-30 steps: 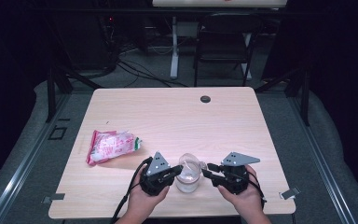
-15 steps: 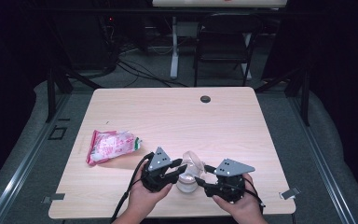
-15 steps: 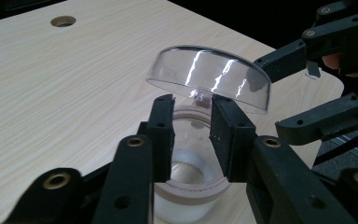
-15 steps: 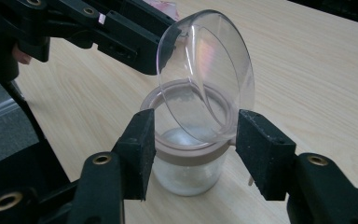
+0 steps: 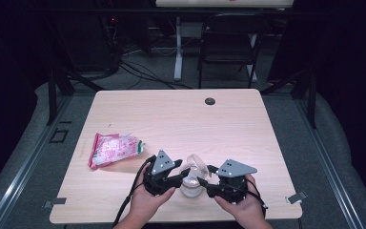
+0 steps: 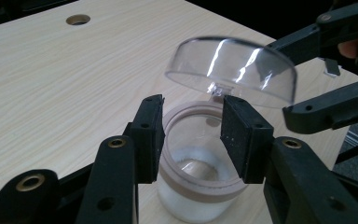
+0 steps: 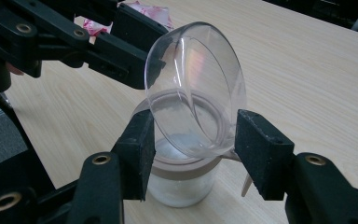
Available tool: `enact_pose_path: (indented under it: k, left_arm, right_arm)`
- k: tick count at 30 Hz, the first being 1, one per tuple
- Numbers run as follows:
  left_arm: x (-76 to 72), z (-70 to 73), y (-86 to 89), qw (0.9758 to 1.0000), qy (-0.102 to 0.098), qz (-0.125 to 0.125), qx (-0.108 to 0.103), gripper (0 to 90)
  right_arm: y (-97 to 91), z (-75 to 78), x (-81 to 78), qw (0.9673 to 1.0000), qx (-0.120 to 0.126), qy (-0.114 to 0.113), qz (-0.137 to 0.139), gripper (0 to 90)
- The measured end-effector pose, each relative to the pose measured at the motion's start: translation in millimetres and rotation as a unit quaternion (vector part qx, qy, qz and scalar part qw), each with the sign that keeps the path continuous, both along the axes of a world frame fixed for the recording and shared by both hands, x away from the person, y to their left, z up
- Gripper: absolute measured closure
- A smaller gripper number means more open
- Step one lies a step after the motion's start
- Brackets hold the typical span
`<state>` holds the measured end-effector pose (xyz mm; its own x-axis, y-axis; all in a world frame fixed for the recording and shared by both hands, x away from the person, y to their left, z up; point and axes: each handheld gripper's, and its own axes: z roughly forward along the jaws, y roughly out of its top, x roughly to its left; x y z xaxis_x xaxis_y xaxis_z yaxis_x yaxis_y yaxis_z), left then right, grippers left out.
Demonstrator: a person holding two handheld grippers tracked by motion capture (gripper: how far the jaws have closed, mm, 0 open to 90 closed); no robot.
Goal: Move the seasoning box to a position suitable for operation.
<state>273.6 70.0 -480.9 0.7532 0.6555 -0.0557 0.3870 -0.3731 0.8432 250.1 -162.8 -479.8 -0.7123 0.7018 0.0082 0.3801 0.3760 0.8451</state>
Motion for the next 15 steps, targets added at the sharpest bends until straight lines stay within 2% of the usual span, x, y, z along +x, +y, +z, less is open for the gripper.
enact_pose_path:
  k: [2,9,15]
  left_arm:
    - [0.3,-1.6,0.7,1.0,-0.002,0.002,0.002,57.6]
    - [4.3,-14.7,6.2,0.9997,0.01,0.015,0.016,57.1]
    - [5.3,-20.3,5.8,0.9996,0.018,0.014,0.018,58.1]
  right_arm:
    - [-0.4,0.2,0.0,1.0,0.001,0.001,0.0,47.9]
    - [-5.4,2.0,0.5,0.9999,0.01,-0.001,-0.007,49.2]
    - [-8.5,2.9,0.7,0.9999,0.011,-0.003,-0.01,52.1]
